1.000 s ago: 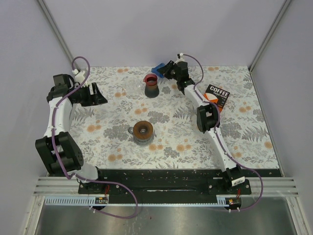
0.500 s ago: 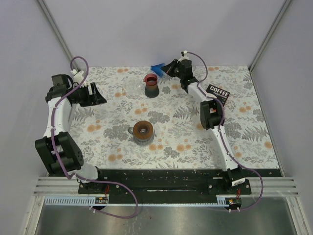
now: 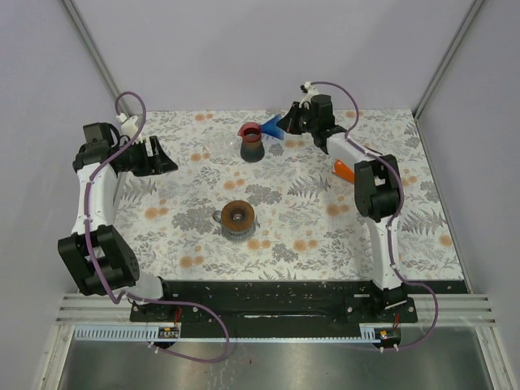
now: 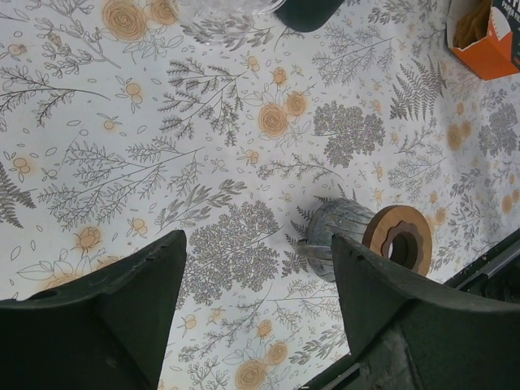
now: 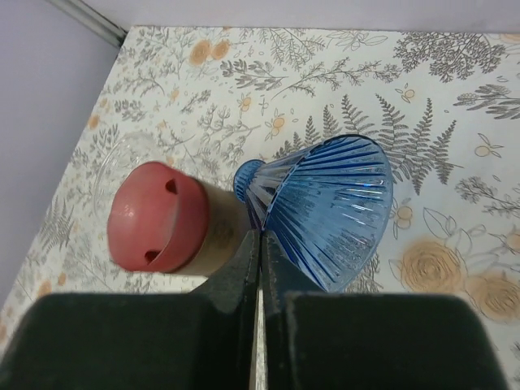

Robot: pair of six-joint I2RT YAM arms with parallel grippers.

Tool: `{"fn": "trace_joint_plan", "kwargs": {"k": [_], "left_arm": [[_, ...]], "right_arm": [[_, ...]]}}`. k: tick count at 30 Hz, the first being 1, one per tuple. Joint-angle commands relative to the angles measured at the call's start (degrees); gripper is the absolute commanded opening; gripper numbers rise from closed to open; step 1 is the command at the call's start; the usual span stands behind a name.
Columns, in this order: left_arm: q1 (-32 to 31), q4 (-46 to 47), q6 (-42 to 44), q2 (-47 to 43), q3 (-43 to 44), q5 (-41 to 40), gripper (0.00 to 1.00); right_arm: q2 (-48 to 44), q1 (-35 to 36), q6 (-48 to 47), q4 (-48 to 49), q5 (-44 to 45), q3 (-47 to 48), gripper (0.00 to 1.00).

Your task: Place the coffee filter in the dripper

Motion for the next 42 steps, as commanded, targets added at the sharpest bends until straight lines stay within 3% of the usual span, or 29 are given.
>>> {"fn": "trace_joint_plan", "kwargs": {"k": [1,7,12,18,23,26,30,35,42], "left_arm": [[0.4,0.8,0.2,-3.1,2.0,3.8,0.76],[0.2,0.6,-0.6,-4.4,2.3,6.6,0.74],[-2.1,-0.8,-0.3,-5.3,6.4,5.3,0.73],[-10.5,-5.0,1.3,-5.3,14.7,0.7,0.74],[-16.3,-6.4,-3.1,-4.4,23.2,0.2,0.78],[-20.1,-4.4,-6.7,-5.4,26.4,-2.5,0.89],[-25.2,0.0,-11.5,-7.6,26.7,-5.2,0.96],[-30.9,-0.5,-10.1,-6.8,27.0,-13.1,0.96],[-35.3,-4.0,-4.7,-3.8,24.6,-21.0,0.89]], "right_arm": [[-12.4,0.2,-11.0,1.5,-0.3,-5.4,0.00],[-22.9,0.5,-20.2,-3.3,-1.5,-12.2,0.00],[-32.8,3.0,-35.3,-13.5,3.7,-14.6,0.00],[-42.2,10.4,-53.1,-23.4,11.1,-16.1,0.00],[-48.5,19.9,-62.3,-26.7,18.5,-18.3,0.00],[-50.1,26.2,-67.9,-28.7,23.2,-18.6,0.00],[-49.3,33.8,-73.0,-31.2,31.4,-17.6,0.00],[-47.5,39.6,-76.5,-32.0,36.2,-17.1,0.00],[-45.1,43.6,-79.1,-32.1,38.7,-16.0,0.00]]}}
